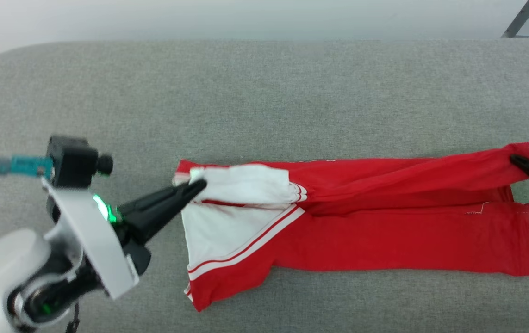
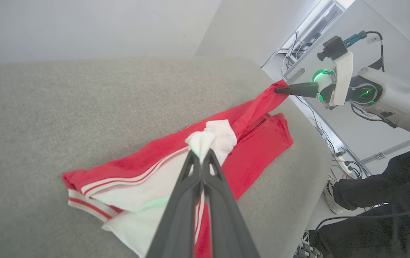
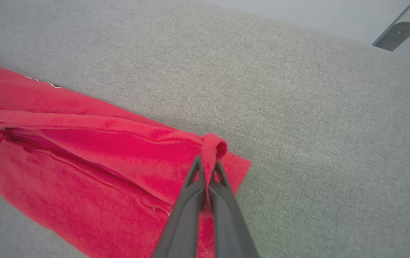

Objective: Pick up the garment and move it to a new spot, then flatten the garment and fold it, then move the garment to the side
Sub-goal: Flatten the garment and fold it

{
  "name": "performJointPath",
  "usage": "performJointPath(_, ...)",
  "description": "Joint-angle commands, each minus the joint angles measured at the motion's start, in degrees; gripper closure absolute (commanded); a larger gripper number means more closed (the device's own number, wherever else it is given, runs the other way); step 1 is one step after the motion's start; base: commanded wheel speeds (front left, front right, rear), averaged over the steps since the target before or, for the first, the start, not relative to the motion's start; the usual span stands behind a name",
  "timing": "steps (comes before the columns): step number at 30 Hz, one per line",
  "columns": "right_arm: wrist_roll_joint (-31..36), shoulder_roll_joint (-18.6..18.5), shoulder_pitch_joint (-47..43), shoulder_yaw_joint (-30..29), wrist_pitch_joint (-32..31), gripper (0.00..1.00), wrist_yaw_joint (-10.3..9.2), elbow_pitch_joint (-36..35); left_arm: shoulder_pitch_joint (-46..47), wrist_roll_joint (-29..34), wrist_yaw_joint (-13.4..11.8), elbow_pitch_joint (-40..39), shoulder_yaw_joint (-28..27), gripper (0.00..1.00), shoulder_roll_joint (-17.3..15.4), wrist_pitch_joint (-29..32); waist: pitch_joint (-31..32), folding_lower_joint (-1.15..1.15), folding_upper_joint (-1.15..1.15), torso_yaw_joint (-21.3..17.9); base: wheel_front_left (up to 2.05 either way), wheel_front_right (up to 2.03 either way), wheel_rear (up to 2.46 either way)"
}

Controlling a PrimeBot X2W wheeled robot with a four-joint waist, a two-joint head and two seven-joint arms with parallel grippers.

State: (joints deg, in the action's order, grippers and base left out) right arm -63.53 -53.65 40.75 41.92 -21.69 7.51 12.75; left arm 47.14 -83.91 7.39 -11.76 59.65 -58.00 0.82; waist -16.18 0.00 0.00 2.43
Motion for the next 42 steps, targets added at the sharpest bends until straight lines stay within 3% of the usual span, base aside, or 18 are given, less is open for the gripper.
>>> performJointPath(1, 0.1, -0.5, -1.6, -1.1, 0.0, 1.0, -0.04, -0.7, -1.7, 0.6, 0.1, -0.7, 0.4, 1.0, -0.8, -1.3, -0.2, 0.0, 0.0, 0.3, 0.0, 0.0, 0.0)
performJointPath(9, 0.2, -1.3, -8.2, -6.4, 0.0, 1.0, -0.04, -2.8, -9.1, 0.3, 0.0, -2.5, 1.9, 1.0, -4.1, -7.5, -1.9, 0.0, 0.0, 0.3, 0.0, 0.0, 0.0)
performJointPath(13, 1.0, 0.1, -11.2, -8.0, -0.9, 1.0, -0.04, -3.3, -11.8, 0.9, -0.2, -1.3, 3.5, 1.0, -2.6, -9.2, -2.8, 0.0, 0.0, 0.5, 0.0, 0.0, 0.0)
performJointPath(22, 2.3, 4.6, -15.1, -11.5, -1.6, 1.0, -0.04, -0.4, -13.0, 0.9, 0.1, 6.2, 4.5, 1.0, 4.5, -12.1, -4.8, 0.0, 0.0, 1.3, 0.0, 0.0, 0.0)
performJointPath(29, 3.9, 7.2, -15.5, -12.3, -2.4, 1.0, -0.05, 0.5, -12.2, 1.5, 0.2, 9.8, 5.2, 1.0, 7.2, -13.0, -5.4, 0.0, 0.0, 1.3, 0.0, 0.0, 0.0)
performJointPath(30, 4.0, 7.5, -15.5, -12.6, -2.1, 0.84, -0.04, 0.1, -12.1, 1.5, 0.2, 10.0, 5.3, 0.95, 7.4, -13.0, -5.2, 0.0, 0.0, 1.3, 0.0, 0.0, 0.0)
performJointPath(31, 3.9, 7.8, -15.6, -13.0, -1.7, 0.63, -0.04, -0.2, -12.1, 1.5, 0.2, 10.2, 5.3, 0.75, 7.6, -13.2, -5.0, 0.0, 0.0, 1.3, 0.0, 0.0, 0.0)
performJointPath(32, 3.8, 7.8, -15.8, -13.5, -1.3, 0.2, -0.04, -0.4, -12.1, 1.6, 0.2, 10.3, 5.2, 0.59, 7.7, -13.5, -4.6, 0.0, 0.0, 1.3, 0.0, 0.0, 0.0)
performJointPath(33, 3.9, 7.6, -16.0, -13.8, -1.1, 0.0, -0.04, -0.8, -12.2, 1.5, 0.2, 10.4, 5.0, 0.29, 7.7, -13.7, -4.2, 0.0, 0.0, 1.4, 0.0, 0.0, 0.0)
performJointPath(34, 3.8, 7.4, -16.2, -14.2, -0.9, 0.0, -0.04, -1.3, -12.5, 1.2, 0.2, 10.3, 4.7, 0.02, 7.7, -14.1, -3.8, 0.0, 0.0, 1.4, 0.0, 0.0, 0.0)
performJointPath(42, 1.6, 5.8, -19.8, -19.0, 0.4, 0.0, -0.04, -2.1, -16.6, 0.4, 0.1, 10.5, -0.7, 0.0, 6.8, -15.8, 0.3, 0.0, 0.0, 2.6, 0.0, 0.0, 0.0)
